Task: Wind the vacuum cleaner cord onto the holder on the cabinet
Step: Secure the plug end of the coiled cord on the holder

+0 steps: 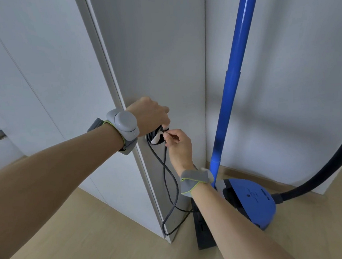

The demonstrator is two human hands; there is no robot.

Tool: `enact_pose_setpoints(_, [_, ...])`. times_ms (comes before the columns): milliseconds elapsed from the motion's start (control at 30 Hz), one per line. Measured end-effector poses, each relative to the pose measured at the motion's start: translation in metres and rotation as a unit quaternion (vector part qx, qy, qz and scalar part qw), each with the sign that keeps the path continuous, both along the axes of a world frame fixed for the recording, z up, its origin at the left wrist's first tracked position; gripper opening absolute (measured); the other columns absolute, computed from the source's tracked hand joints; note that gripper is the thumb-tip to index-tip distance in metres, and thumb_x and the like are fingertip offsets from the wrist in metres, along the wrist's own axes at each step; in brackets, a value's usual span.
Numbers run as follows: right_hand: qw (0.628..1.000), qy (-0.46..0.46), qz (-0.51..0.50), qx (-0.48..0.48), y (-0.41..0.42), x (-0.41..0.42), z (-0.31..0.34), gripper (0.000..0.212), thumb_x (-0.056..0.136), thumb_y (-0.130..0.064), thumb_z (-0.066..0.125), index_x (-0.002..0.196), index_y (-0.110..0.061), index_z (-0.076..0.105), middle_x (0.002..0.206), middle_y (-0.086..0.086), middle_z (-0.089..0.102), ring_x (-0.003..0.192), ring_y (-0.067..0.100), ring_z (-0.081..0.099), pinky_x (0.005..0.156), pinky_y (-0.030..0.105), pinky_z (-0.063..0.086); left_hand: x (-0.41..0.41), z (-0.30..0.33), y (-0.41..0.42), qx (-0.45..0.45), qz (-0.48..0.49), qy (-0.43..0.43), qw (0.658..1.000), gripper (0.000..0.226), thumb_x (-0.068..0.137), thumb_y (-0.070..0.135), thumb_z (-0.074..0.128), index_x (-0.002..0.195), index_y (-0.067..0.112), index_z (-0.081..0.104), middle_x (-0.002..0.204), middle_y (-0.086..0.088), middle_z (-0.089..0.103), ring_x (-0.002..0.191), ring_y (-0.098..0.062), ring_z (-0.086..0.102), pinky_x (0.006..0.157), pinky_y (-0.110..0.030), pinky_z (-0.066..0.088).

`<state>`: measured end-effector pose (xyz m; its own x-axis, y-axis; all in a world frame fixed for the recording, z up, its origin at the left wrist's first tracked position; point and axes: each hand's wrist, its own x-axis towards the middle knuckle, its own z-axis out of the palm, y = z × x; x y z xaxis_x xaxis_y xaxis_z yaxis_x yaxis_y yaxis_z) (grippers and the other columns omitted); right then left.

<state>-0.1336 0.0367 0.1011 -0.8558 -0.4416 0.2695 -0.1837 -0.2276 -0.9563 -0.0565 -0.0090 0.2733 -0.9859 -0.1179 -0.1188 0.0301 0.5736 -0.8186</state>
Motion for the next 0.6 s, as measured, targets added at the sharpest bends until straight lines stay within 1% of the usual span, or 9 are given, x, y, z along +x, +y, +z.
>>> enact_pose_setpoints(67, [0.998, 0.030, -0.045, -0.013, -0.003, 0.012, -0.006, 0.005, 0.096, -0.013, 0.063, 0.096, -0.008, 0.064, 0.089, 0.003, 0.069, 0.078, 0.015, 0.064, 0.070, 0.015, 0.048, 0.000, 0.000, 0.002, -0.005, -0.001, 0.003, 1.000, 0.050, 0.097, 0.000, 0.045, 0.131, 0.036, 0.053, 0.098, 0.004, 0.038, 0.074, -0.020, 0.054, 0.060, -0.028, 0.035])
enact_pose_setpoints(167, [0.995, 0.069, -0.076, -0.017, -0.007, 0.021, -0.014, 0.006, 0.095, -0.008, 0.065, 0.098, -0.005, 0.061, 0.088, 0.003, 0.065, 0.075, 0.010, 0.060, 0.068, 0.016, 0.048, 0.001, 0.003, 0.003, -0.003, 0.003, -0.005, 1.000, 0.052, 0.098, 0.001, 0.044, 0.134, 0.037, 0.051, 0.101, 0.004, 0.039, 0.075, -0.020, 0.051, 0.061, -0.028, 0.035])
enact_pose_setpoints(233, [0.987, 0.113, -0.110, -0.011, -0.009, 0.021, -0.015, 0.008, 0.092, -0.006, 0.068, 0.095, -0.004, 0.061, 0.089, 0.003, 0.061, 0.072, 0.012, 0.058, 0.066, 0.020, 0.049, 0.001, 0.005, 0.003, -0.007, 0.001, -0.004, 1.000, 0.052, 0.099, 0.001, 0.044, 0.136, 0.037, 0.050, 0.103, 0.004, 0.041, 0.075, -0.021, 0.051, 0.061, -0.029, 0.035])
enact_pose_setpoints(300, [0.978, 0.157, -0.140, -0.001, -0.009, 0.019, -0.015, 0.010, 0.090, -0.004, 0.071, 0.089, -0.003, 0.060, 0.092, 0.004, 0.058, 0.070, 0.013, 0.056, 0.064, 0.021, 0.049, 0.000, 0.005, 0.002, -0.010, -0.001, -0.004, 1.000, 0.052, 0.099, 0.001, 0.043, 0.135, 0.037, 0.052, 0.105, 0.004, 0.045, 0.074, -0.020, 0.051, 0.061, -0.028, 0.035])
enact_pose_setpoints(367, [0.969, 0.189, -0.160, 0.014, -0.009, 0.018, -0.014, 0.013, 0.089, -0.005, 0.072, 0.085, -0.004, 0.059, 0.092, 0.002, 0.055, 0.068, 0.012, 0.053, 0.062, 0.020, 0.047, -0.001, 0.004, 0.002, -0.014, 0.006, -0.010, 1.000, 0.051, 0.099, 0.001, 0.043, 0.134, 0.037, 0.052, 0.104, 0.005, 0.045, 0.074, -0.020, 0.050, 0.055, -0.027, 0.030])
enact_pose_setpoints(433, [0.958, 0.219, -0.181, 0.032, -0.011, 0.017, -0.015, 0.012, 0.090, -0.005, 0.071, 0.085, -0.005, 0.060, 0.089, 0.002, 0.055, 0.067, 0.014, 0.051, 0.059, 0.025, 0.047, -0.002, 0.005, 0.004, -0.028, 0.013, -0.018, 0.999, 0.049, 0.100, 0.002, 0.044, 0.134, 0.035, 0.052, 0.105, 0.004, 0.047, 0.068, -0.018, 0.047, 0.049, -0.026, 0.021])
enact_pose_setpoints(467, [0.953, 0.233, -0.189, 0.039, -0.012, 0.016, -0.016, 0.010, 0.091, -0.005, 0.070, 0.086, -0.005, 0.060, 0.088, 0.002, 0.055, 0.069, 0.016, 0.051, 0.058, 0.027, 0.047, -0.002, 0.006, 0.005, -0.035, 0.015, -0.023, 0.999, 0.047, 0.100, 0.002, 0.044, 0.133, 0.034, 0.053, 0.105, 0.003, 0.048, 0.062, -0.016, 0.043, 0.047, -0.026, 0.018])
enact_pose_setpoints(533, [0.945, 0.256, -0.198, 0.049, -0.012, 0.017, -0.017, 0.008, 0.092, -0.006, 0.068, 0.088, -0.006, 0.061, 0.087, 0.002, 0.055, 0.072, 0.018, 0.053, 0.057, 0.030, 0.047, -0.004, 0.006, 0.006, -0.046, 0.019, -0.026, 0.998, 0.045, 0.099, 0.001, 0.044, 0.129, 0.032, 0.055, 0.100, 0.004, 0.046, 0.053, -0.013, 0.033, 0.047, -0.027, 0.016])
enact_pose_setpoints(600, [0.936, 0.284, -0.203, 0.054, -0.010, 0.017, -0.017, 0.007, 0.093, -0.006, 0.066, 0.088, -0.006, 0.061, 0.086, 0.002, 0.056, 0.074, 0.020, 0.053, 0.056, 0.031, 0.046, -0.006, 0.004, 0.004, -0.060, 0.021, -0.029, 0.998, 0.043, 0.096, -0.001, 0.046, 0.121, 0.031, 0.059, 0.096, 0.004, 0.049, 0.051, -0.013, 0.030, 0.047, -0.027, 0.017])
